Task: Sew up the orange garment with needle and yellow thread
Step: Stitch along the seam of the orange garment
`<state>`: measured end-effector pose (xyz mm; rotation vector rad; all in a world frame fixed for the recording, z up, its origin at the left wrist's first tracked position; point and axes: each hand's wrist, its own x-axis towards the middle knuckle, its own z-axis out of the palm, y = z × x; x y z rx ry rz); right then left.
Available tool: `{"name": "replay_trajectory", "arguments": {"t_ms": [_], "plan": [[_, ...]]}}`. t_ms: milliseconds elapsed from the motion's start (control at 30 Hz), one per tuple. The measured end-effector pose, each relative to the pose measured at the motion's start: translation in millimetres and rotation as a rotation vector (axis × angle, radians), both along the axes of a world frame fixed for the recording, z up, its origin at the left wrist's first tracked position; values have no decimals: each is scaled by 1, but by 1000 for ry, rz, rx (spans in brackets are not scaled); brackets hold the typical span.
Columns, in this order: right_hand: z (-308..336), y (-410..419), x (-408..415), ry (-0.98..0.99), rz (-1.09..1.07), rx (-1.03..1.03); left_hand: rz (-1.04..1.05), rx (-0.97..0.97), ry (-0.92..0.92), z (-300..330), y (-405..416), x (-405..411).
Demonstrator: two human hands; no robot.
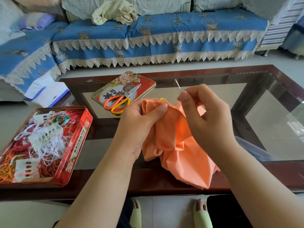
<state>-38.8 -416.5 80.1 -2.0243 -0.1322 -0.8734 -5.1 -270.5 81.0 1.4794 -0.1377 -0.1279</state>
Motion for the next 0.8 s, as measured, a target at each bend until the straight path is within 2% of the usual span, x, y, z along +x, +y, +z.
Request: {"name": "replay_trajectory", "arguments": {"t_ms": [167,333,800], "plan": [[-2,-2,-3,170,100,-234,53,19,-28,-1,2,3],[-1,-4,-1,319,171,-263,19,30,-23,-1,4,4],[-1,-8,-1,290,181,-295,29,-22,-53,-2,7,5]]}}
